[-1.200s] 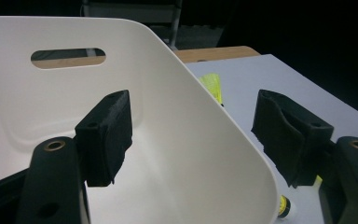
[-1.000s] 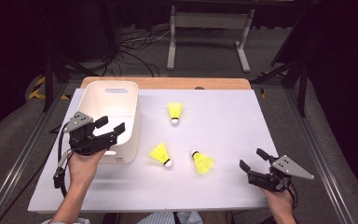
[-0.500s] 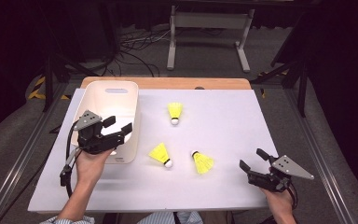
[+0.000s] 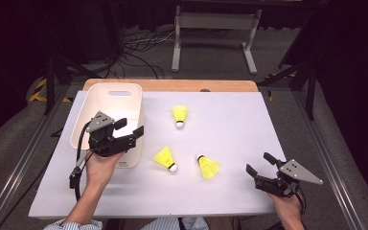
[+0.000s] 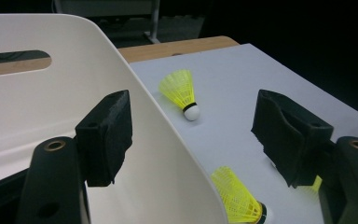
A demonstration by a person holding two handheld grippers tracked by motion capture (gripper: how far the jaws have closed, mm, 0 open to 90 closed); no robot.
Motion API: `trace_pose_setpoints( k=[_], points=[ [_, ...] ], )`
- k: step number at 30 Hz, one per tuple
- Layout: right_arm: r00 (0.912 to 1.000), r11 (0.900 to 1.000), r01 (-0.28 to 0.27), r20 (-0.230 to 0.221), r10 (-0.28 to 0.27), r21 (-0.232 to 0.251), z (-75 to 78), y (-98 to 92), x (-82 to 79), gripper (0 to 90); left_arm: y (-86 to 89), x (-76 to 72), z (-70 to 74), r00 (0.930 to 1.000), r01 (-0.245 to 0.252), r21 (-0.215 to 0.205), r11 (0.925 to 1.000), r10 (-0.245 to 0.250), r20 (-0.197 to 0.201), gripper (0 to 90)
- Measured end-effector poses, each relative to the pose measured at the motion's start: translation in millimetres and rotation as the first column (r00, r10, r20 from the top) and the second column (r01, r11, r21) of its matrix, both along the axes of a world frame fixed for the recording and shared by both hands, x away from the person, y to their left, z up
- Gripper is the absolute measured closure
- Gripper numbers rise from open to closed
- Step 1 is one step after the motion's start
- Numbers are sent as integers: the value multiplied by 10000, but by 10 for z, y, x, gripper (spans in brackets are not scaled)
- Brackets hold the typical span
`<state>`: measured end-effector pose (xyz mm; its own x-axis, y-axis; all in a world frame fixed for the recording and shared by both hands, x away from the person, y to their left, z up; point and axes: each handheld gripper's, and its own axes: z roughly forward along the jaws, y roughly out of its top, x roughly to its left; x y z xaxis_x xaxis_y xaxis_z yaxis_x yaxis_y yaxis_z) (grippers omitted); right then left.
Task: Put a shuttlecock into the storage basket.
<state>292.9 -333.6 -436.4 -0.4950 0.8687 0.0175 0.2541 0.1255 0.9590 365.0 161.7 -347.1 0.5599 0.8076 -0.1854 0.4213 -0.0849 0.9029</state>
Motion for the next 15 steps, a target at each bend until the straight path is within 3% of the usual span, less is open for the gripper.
trace_pose_setpoints(
  k=[15],
  points=[
    [10000, 10000, -19, -9, 19, -2, 0, 0, 2, 180, -150, 43, 20, 9991, 327, 332, 9989, -317, -279, 299]
  ],
)
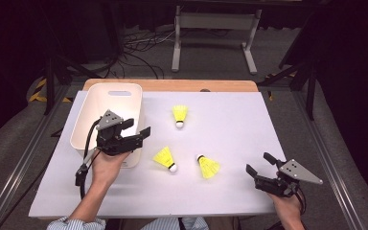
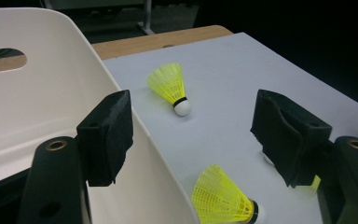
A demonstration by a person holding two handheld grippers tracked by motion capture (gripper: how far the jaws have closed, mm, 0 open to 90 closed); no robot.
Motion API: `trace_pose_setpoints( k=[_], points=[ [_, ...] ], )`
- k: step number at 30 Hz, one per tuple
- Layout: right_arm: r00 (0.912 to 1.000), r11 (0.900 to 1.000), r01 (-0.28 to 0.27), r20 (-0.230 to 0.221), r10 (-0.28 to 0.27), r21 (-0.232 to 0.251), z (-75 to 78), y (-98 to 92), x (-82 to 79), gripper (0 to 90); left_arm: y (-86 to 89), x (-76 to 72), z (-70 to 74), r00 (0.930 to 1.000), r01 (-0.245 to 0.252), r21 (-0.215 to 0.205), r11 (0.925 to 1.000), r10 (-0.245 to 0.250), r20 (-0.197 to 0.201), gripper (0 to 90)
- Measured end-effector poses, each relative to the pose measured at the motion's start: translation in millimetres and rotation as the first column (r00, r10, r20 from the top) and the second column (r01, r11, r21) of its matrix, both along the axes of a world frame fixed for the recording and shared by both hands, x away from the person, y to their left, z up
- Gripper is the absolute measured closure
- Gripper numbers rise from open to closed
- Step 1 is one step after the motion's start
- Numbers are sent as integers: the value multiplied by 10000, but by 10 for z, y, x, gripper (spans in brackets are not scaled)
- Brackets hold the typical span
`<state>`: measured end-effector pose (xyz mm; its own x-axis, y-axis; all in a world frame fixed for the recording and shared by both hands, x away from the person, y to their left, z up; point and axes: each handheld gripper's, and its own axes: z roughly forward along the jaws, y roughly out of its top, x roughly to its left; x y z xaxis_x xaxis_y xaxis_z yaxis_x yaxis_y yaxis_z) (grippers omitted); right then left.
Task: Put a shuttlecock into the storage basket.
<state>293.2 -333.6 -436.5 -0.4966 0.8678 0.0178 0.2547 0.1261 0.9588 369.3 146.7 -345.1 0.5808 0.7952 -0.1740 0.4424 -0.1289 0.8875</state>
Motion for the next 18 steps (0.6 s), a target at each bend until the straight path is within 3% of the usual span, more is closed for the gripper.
trace_pose_setpoints(
  k=[18],
  points=[
    [10000, 10000, -21, -12, 21, -35, 0, 1, 0, 179, -169, 57, 70, 9957, 401, 839, 9957, -328, -866, 355]
  ],
)
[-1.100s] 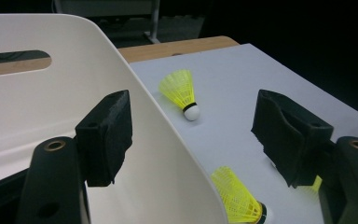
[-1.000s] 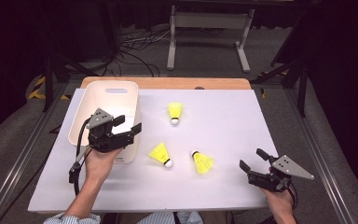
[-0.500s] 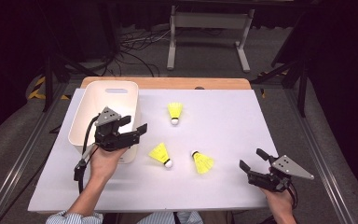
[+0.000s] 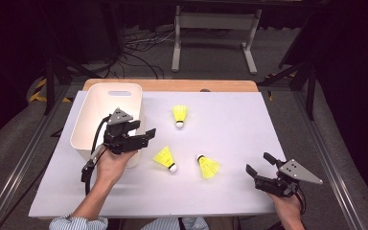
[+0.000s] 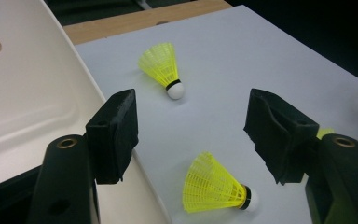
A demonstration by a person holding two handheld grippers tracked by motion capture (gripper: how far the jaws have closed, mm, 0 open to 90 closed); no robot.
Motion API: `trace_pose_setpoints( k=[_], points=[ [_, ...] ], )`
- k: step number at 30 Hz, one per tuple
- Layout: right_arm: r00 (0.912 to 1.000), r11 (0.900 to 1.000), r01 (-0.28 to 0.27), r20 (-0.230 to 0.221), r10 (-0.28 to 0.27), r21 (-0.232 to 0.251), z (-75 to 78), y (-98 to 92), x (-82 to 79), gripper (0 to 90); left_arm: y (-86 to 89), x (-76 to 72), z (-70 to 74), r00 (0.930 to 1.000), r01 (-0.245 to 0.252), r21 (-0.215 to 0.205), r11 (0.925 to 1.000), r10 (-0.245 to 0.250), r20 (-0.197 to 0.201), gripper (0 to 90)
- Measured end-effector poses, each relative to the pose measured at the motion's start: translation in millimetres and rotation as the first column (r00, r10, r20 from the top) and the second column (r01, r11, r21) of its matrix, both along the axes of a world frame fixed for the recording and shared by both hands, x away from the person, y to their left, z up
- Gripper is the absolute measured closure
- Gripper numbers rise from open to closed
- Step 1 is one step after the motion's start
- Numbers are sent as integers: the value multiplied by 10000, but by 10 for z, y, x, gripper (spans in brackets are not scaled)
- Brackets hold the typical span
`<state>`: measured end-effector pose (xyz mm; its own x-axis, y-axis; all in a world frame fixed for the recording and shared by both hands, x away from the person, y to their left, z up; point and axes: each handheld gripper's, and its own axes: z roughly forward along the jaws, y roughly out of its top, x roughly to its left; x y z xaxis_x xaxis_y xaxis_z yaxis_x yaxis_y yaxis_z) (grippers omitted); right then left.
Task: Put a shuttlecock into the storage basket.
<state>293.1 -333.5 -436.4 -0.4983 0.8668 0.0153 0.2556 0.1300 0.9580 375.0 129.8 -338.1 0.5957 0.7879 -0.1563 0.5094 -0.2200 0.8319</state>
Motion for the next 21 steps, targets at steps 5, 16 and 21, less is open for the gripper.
trace_pose_setpoints(
  k=[5, 16, 21],
  points=[
    [10000, 10000, -29, 2, 29, 6, 0, 1, 0, 180, -71, 30, 7, 9990, 135, 417, 9990, -117, -421, 380],
    [10000, 10000, 24, 75, -24, 19, 5, -2, -7, 188, -190, 51, -14, 9959, 365, 1224, 9918, -259, -866, 390],
    [10000, 10000, 10, 69, -10, 13, 5, -1, -6, 188, -229, 56, -11, 9929, 387, 1568, 9869, -203, -1173, 396]
  ],
)
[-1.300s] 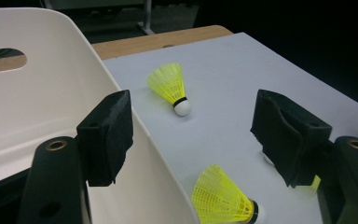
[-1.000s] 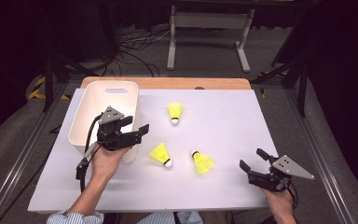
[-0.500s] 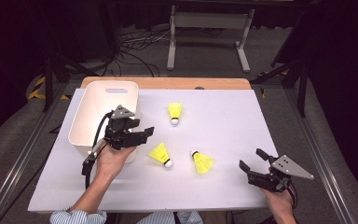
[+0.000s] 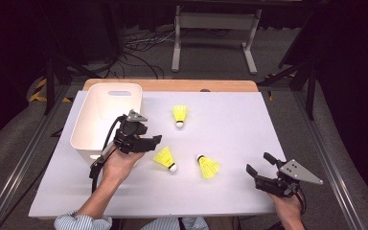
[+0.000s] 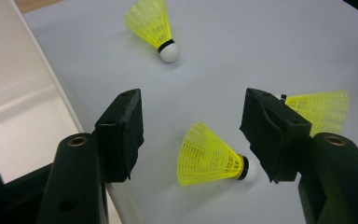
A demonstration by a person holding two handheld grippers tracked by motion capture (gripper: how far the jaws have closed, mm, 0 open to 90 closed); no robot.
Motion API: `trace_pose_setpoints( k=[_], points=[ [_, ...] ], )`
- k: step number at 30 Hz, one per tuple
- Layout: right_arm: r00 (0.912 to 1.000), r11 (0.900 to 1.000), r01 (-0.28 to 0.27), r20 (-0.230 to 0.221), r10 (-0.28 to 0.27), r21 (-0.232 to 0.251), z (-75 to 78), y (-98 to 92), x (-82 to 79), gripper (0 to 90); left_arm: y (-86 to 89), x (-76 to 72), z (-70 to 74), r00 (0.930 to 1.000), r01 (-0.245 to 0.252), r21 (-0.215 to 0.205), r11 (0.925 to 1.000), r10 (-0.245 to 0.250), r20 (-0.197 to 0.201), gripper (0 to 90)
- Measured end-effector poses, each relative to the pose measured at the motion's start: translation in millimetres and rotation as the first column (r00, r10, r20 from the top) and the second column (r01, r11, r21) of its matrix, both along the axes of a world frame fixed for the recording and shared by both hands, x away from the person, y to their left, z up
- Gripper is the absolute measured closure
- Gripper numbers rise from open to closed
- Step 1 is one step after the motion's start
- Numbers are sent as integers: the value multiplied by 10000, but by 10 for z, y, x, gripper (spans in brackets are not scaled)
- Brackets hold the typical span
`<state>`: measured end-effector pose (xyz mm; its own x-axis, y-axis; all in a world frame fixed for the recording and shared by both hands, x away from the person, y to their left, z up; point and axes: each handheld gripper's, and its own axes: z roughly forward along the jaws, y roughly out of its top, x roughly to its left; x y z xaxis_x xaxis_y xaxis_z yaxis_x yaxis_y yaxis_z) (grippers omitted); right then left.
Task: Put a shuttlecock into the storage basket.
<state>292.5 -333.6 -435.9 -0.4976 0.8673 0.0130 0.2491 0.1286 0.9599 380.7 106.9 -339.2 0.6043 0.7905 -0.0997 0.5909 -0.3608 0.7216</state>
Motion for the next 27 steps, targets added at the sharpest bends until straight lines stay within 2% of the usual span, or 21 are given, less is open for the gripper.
trace_pose_setpoints(
  k=[4, 9, 22, 24, 27],
  points=[
    [10000, 10000, -6, -5, 6, -1, 0, 1, 0, 188, -36, -9, 6, 9998, -158, 239, 9996, 161, -90, 397],
    [10000, 10000, -9, -10, 9, 5, 0, 1, 0, 188, -60, -20, 35, 9995, -178, 256, 9995, 184, -249, 408],
    [10000, 10000, -23, -7, 23, 8, 0, 5, 0, 188, -162, -23, 49, 9983, 55, 431, 9991, -30, -581, 442],
    [10000, 10000, -28, -10, 28, 11, 0, 5, 0, 188, -213, -19, 23, 9970, 121, 583, 9982, -76, -769, 444],
    [10000, 10000, -31, 1, 31, 3, 0, 3, -1, 188, -240, -11, 10, 9963, 241, 718, 9971, -180, -839, 442]
  ],
)
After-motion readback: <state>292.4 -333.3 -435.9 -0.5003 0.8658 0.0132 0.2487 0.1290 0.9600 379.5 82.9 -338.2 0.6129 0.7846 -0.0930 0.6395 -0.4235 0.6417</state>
